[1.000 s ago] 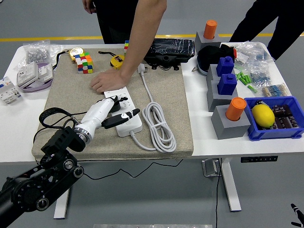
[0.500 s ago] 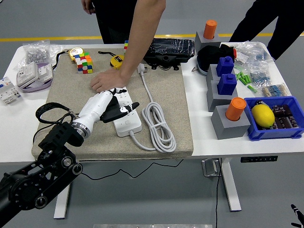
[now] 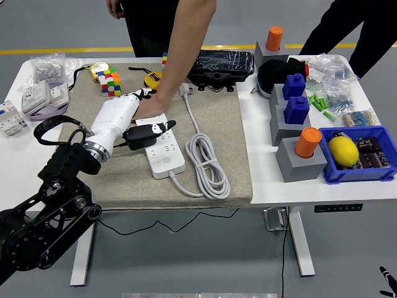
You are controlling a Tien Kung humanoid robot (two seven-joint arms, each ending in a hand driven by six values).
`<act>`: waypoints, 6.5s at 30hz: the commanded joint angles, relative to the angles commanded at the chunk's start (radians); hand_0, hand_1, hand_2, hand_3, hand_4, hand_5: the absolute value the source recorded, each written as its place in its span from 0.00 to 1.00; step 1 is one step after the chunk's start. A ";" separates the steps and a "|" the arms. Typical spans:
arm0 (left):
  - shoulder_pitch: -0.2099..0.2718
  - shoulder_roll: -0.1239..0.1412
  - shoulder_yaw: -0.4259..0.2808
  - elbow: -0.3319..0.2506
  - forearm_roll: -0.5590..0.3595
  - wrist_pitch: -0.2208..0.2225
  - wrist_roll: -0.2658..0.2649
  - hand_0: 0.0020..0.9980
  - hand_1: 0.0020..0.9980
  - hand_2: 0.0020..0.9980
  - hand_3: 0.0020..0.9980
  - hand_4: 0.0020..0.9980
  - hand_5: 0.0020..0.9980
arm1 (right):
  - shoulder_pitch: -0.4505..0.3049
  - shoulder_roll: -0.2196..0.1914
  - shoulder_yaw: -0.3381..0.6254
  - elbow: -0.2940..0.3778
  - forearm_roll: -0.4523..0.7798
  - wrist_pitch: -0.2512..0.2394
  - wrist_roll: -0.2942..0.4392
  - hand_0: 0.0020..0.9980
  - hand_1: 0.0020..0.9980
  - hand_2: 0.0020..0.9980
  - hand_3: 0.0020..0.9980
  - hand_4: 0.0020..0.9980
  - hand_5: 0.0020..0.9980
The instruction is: Pick up the plug,place it near the board,insert it into the board,press the button
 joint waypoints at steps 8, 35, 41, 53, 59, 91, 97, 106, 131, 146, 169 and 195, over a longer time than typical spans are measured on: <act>0.018 0.044 0.000 -0.143 0.081 -0.160 0.072 0.12 0.03 0.14 0.85 0.61 0.00 | 0.004 0.001 -0.002 0.000 0.003 0.000 0.002 0.80 0.75 0.73 0.79 1.00 0.98; 0.036 0.008 0.110 0.011 0.053 -0.325 0.045 0.12 0.02 0.14 0.83 0.67 0.00 | -0.001 0.002 0.007 0.000 -0.008 0.000 0.001 0.80 0.75 0.73 0.79 1.00 0.98; 0.042 0.009 0.104 0.005 0.041 -0.380 0.061 0.12 0.02 0.14 0.80 0.66 0.00 | 0.001 0.002 0.004 0.000 -0.005 0.001 0.002 0.80 0.75 0.73 0.79 1.00 0.98; 0.039 0.014 0.113 0.012 0.037 -0.376 0.055 0.12 0.03 0.14 0.77 0.67 0.00 | -0.002 0.000 0.001 0.000 -0.003 0.001 0.002 0.80 0.75 0.73 0.79 1.00 0.98; 0.041 0.011 0.116 0.020 0.037 -0.363 0.050 0.12 0.03 0.14 0.80 0.67 0.00 | -0.005 0.000 0.003 0.000 -0.006 0.001 0.001 0.80 0.75 0.73 0.79 1.00 0.98; 0.029 -0.012 0.113 0.104 0.037 -0.331 0.014 0.12 0.02 0.14 0.78 0.67 0.00 | 0.000 -0.001 0.003 0.000 -0.007 0.001 0.002 0.80 0.75 0.73 0.79 1.00 0.98; 0.027 -0.017 0.115 0.141 0.033 -0.347 0.012 0.12 0.02 0.13 0.78 0.67 0.00 | 0.000 -0.001 0.007 0.000 -0.010 0.001 0.002 0.80 0.75 0.73 0.79 1.00 0.98; 0.017 -0.011 0.095 0.106 0.049 -0.340 0.014 0.11 0.02 0.13 0.78 0.67 0.00 | 0.000 -0.001 0.003 0.000 -0.006 0.001 0.002 0.80 0.75 0.73 0.79 1.00 0.98; 0.022 0.009 0.033 -0.076 0.063 -0.362 0.025 0.12 0.02 0.13 0.78 0.67 0.00 | -0.002 0.000 -0.003 0.000 0.000 0.000 0.001 0.80 0.75 0.73 0.79 1.00 0.97; 0.042 0.008 0.031 -0.017 0.006 -0.273 -0.055 1.00 1.00 1.00 0.99 1.00 0.58 | -0.003 0.001 -0.008 0.000 0.005 -0.001 0.000 0.80 0.75 0.73 0.79 1.00 0.98; 0.036 0.013 0.030 -0.033 0.032 -0.277 -0.053 0.77 0.81 0.80 0.98 0.98 0.53 | -0.005 0.003 -0.002 0.000 -0.001 0.001 -0.001 0.80 0.75 0.73 0.79 1.00 0.98; 0.038 -0.001 0.038 0.014 0.029 -0.283 -0.065 0.24 0.08 0.17 0.87 0.34 0.00 | -0.004 0.006 0.008 0.000 -0.011 0.002 -0.002 0.80 0.75 0.73 0.79 1.00 0.98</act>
